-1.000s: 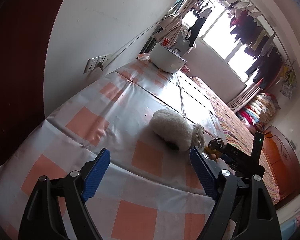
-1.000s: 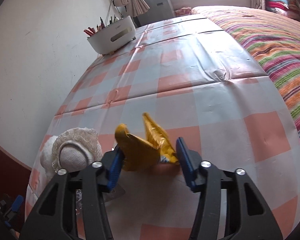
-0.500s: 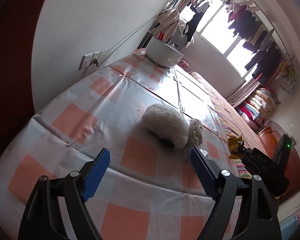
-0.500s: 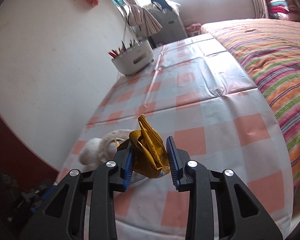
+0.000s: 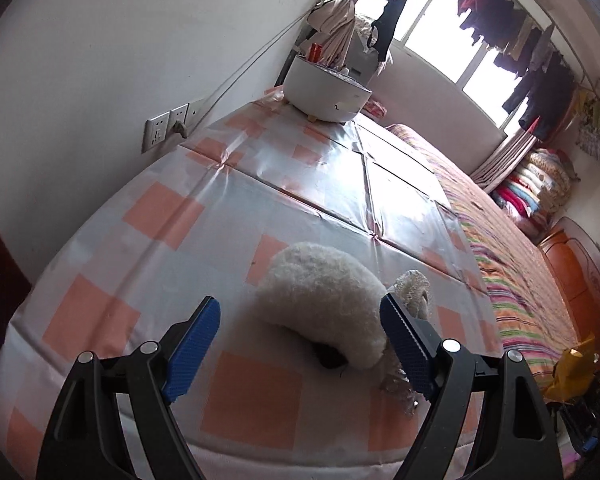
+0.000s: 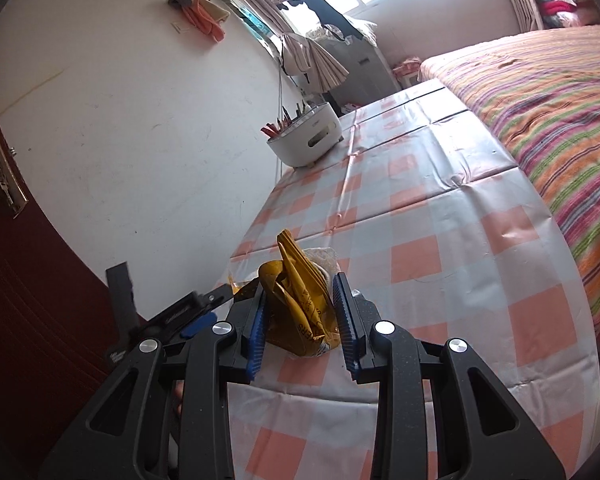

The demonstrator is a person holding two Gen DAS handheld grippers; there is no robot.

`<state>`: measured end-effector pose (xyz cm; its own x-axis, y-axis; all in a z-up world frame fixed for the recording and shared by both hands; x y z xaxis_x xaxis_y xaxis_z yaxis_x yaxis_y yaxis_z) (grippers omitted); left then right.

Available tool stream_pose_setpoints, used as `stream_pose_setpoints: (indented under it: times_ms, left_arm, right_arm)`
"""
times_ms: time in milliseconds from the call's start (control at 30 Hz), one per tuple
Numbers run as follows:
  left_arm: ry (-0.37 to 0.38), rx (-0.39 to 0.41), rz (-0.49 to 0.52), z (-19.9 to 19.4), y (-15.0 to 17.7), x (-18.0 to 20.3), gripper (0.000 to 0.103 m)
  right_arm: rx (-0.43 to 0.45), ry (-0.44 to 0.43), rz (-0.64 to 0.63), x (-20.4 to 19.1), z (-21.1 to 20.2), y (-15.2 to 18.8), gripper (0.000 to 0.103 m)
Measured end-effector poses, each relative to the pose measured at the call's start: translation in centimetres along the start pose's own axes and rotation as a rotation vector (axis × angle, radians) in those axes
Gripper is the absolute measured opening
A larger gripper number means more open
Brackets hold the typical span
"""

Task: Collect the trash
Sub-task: 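Lift the yellow wrapper with the right gripper while the left gripper grasps the fluffy white toy, then carry the yellow wrapper and fluffy toy over the cream bin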

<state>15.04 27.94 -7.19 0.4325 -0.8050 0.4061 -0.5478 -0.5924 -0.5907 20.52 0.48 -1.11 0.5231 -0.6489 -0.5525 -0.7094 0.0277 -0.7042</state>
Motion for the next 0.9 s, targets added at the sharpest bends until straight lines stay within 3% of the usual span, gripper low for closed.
stream_pose_setpoints:
  times_ms: [200,267,500,533,600,900]
  left_arm:
    - [-0.019,-0.099,-0.031,3.8,-1.1,-0.6,0.08]
    - [0.009,-0.124,-0.035,4.7,-1.2,-0.7,0.08]
    - [0.038,-0.106,-0.031,5.0,-1.6,-0.5,0.079]
    - [0.047,-0.108,-0.03,5.1,-1.6,-0.5,0.077]
    - [0.114,-0.123,-0.053,5.2,-1.7,-0.5,0.052]
    - [0.125,-0.067,-0.009,2.7,-1.2,0.4,0.039]
  right_arm:
    - [0.008,0.011,-0.005,0.7,-0.8,-0.5,0.03]
    - [0.015,0.012,-0.005,0.6,-1.2,-0.6,0.03]
    - [0.013,-0.01,0.004,0.4,-1.2,-0.5,0.03]
    - [0.014,-0.012,0.007,0.5,-1.2,-0.4,0.03]
    - [0.017,-0.012,0.007,0.5,-1.3,-0.5,0.03]
    - [0.053,-0.01,0.006,0.6,-3.0,-0.7,0.03]
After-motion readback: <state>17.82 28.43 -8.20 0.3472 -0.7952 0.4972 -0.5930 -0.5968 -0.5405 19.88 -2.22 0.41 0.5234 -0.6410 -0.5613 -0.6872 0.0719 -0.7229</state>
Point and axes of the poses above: each gripper's, at about its wrist camera, not at the fingertips, and z roughly the way its jaws point, x to its right, y to its underside, the point moved 2 cm from there along z, roughly the way its jaws point, and after that the axes turned 4 degrees about -x, right-handed, at the moved point
